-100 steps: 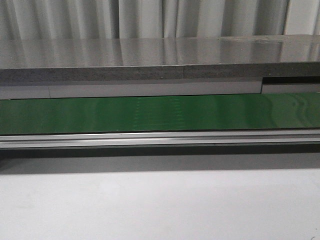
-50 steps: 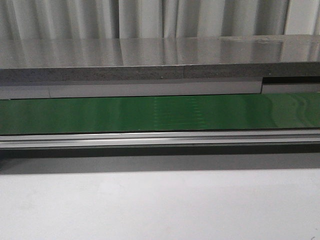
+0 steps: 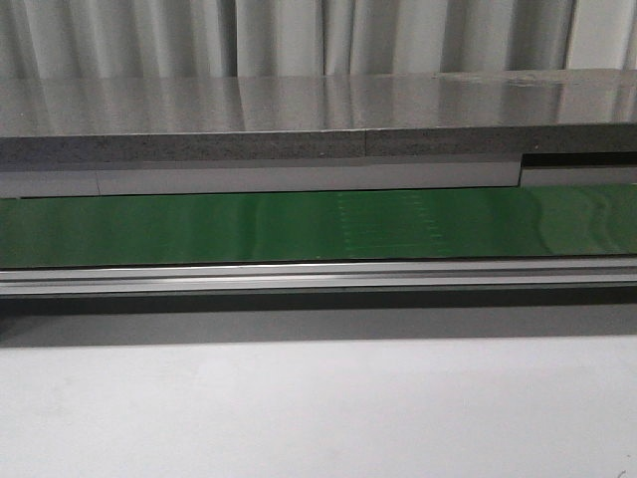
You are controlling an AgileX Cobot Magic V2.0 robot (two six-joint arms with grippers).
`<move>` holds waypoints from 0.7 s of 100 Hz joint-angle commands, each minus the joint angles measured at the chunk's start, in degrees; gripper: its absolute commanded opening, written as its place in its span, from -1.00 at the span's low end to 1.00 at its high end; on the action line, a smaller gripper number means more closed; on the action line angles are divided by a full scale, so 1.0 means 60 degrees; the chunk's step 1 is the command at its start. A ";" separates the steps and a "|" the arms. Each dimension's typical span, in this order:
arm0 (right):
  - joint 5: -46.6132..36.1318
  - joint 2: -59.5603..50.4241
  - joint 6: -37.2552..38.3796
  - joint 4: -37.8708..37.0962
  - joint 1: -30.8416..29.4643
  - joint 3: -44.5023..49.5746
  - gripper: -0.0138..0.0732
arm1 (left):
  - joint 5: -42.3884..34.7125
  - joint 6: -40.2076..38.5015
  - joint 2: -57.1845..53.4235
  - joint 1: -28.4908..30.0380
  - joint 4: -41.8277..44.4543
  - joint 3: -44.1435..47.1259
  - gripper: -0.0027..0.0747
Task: Move button from left to right
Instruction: 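Lift the button with the right gripper over the green tray, then lower the button into the green tray and open the right gripper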
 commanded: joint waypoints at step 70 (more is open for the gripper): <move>-0.0179 -0.0260 -0.0081 0.0557 -0.0543 -0.0327 -0.47 | -0.0765 -0.0043 0.0051 -0.0039 -0.0118 -0.0286 -0.98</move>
